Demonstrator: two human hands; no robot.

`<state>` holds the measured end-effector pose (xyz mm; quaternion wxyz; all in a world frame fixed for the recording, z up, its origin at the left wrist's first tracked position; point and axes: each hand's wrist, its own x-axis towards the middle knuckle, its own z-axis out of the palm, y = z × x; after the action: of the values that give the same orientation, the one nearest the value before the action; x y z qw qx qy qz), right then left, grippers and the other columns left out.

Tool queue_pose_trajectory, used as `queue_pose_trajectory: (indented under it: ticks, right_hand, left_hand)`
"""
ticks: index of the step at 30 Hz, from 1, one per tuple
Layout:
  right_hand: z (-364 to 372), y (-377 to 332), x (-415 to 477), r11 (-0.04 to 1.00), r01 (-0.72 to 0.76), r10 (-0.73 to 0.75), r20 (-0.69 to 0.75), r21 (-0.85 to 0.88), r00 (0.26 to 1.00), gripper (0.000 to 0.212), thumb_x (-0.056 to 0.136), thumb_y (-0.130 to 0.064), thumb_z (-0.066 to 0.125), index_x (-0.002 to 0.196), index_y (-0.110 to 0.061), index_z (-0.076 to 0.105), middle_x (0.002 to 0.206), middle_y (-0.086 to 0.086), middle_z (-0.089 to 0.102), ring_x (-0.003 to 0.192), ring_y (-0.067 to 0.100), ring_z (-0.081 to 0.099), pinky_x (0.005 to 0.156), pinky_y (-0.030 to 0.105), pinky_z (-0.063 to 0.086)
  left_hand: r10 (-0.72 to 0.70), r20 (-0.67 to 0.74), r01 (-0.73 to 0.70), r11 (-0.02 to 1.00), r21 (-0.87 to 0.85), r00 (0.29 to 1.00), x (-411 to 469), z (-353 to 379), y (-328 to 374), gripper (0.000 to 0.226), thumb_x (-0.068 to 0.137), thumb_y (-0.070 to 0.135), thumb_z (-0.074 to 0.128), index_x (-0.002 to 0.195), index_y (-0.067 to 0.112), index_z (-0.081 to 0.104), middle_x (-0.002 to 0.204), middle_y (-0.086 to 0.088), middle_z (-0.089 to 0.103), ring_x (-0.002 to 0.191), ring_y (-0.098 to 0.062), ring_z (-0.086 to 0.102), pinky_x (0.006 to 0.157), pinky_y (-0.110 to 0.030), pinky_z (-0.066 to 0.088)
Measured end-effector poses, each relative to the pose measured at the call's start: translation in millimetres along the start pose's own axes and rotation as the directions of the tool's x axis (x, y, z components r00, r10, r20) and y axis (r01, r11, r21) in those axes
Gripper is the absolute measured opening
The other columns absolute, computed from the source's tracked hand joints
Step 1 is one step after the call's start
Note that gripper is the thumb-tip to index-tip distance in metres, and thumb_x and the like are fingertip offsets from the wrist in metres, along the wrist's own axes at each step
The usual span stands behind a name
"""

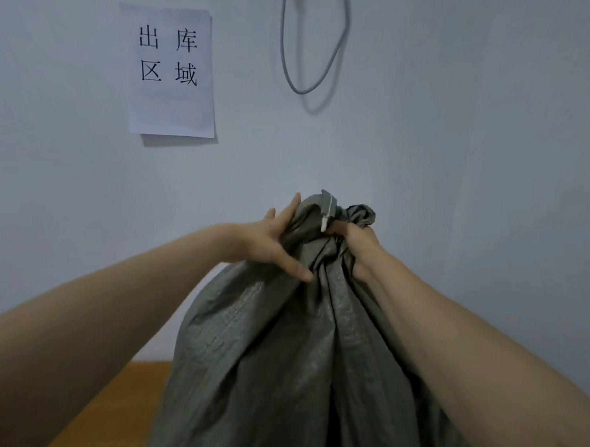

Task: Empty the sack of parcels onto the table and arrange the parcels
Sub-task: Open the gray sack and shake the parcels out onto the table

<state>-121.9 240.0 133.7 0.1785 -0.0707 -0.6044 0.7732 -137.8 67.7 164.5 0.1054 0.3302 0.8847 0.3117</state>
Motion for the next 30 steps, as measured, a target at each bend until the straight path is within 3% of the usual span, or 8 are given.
queue_pose_trajectory:
  ticks: [4,9,13,16,18,22,26,30]
  right_hand:
    - [3.7,3.6,-9.8,0.992,-0.105,0.114,0.137,-0.071,0.984,0.025,0.073,-0.009,0.058,0.094,0.000,0.067,0.088,0.022,0.068,0.077,0.031,0.065,0.078,0.040,0.054]
    - [-18.9,0.0,-10.4,0.988,-0.133,0.148,0.237,-0.079,0.960,0.034,0.086,-0.022,0.054,0.058,-0.011,0.068,0.064,0.008,0.067,0.057,0.019,0.062,0.061,0.026,0.050]
    - [-24.2,-7.6,-16.1,0.903,-0.010,0.121,0.233,-0.430,0.965,0.048,0.079,-0.052,0.063,0.107,-0.013,0.066,0.108,0.007,0.068,0.098,0.020,0.066,0.085,0.034,0.054]
    - [-41.0,-11.6,-31.6,0.511,0.497,-0.430,0.292,-0.701,0.854,0.097,0.070,-0.051,0.075,0.148,-0.028,0.021,0.152,-0.001,0.018,0.140,0.015,0.021,0.115,0.040,0.027]
    - [-44.3,-13.6,-50.2,0.113,0.712,-0.307,0.658,-0.693,0.688,0.120,0.061,-0.058,0.078,0.148,-0.042,-0.004,0.157,-0.005,-0.012,0.146,0.016,-0.010,0.119,0.049,0.003]
    - [-41.7,14.6,-47.4,-0.398,0.629,0.003,0.685,-0.667,0.728,0.139,0.054,-0.066,0.077,0.142,-0.041,-0.028,0.157,-0.003,-0.023,0.146,0.024,-0.016,0.109,0.065,-0.013]
    - [-30.3,25.4,-30.3,-0.360,0.600,-0.099,0.669,-0.714,0.737,0.105,0.068,-0.040,0.073,0.150,-0.031,0.008,0.144,0.001,0.038,0.133,0.023,0.035,0.114,0.059,0.002]
    - [-27.5,30.4,-16.3,-0.156,0.571,-0.095,0.588,-0.806,0.804,0.080,0.068,-0.032,0.070,0.139,-0.028,0.034,0.124,0.002,0.059,0.116,0.025,0.054,0.107,0.043,0.028]
  left_hand:
    - [0.041,-0.172,0.017,0.945,0.325,0.984,24.6,42.5,-12.6,0.151,0.040,0.067,0.084,0.150,0.026,-0.010,0.158,-0.001,-0.002,0.147,-0.018,-0.005,0.119,-0.050,0.000]
    - [0.129,-0.294,-0.123,0.992,0.039,0.947,37.0,57.7,-13.7,0.063,0.054,0.028,0.089,0.110,0.024,0.060,0.110,0.002,0.066,0.110,-0.019,0.060,0.100,-0.035,0.044]
    - [0.022,-0.236,-0.049,0.993,-0.110,0.971,37.4,52.9,-12.7,0.029,0.064,0.000,0.077,0.086,0.016,0.067,0.092,-0.005,0.067,0.091,-0.021,0.062,0.082,-0.031,0.052]
    - [-0.078,-0.137,0.062,0.991,-0.118,0.987,37.4,48.8,-10.8,0.028,0.061,0.004,0.075,0.087,0.013,0.069,0.091,-0.009,0.068,0.087,-0.026,0.063,0.073,-0.030,0.053]
    - [-0.107,-0.106,0.095,0.989,-0.109,0.989,38.8,48.0,-9.3,0.030,0.057,0.007,0.075,0.086,0.012,0.069,0.088,-0.009,0.068,0.080,-0.026,0.064,0.068,-0.028,0.054]
    - [-0.158,0.049,0.161,0.986,-0.048,0.986,33.7,49.7,-0.6,0.025,0.068,0.001,0.069,0.093,0.007,0.067,0.081,-0.011,0.066,0.072,-0.026,0.064,0.064,-0.028,0.054]
    - [-0.273,0.118,0.279,0.960,-0.038,0.955,29.5,46.3,-7.5,0.038,0.060,0.010,0.069,0.097,0.005,0.069,0.095,-0.019,0.070,0.085,-0.035,0.068,0.082,-0.041,0.056]
    - [-0.178,-0.094,0.188,0.976,0.109,0.979,21.6,32.5,-8.4,0.039,0.071,0.028,0.077,0.107,0.016,0.067,0.111,-0.008,0.065,0.097,-0.023,0.064,0.076,-0.026,0.052]
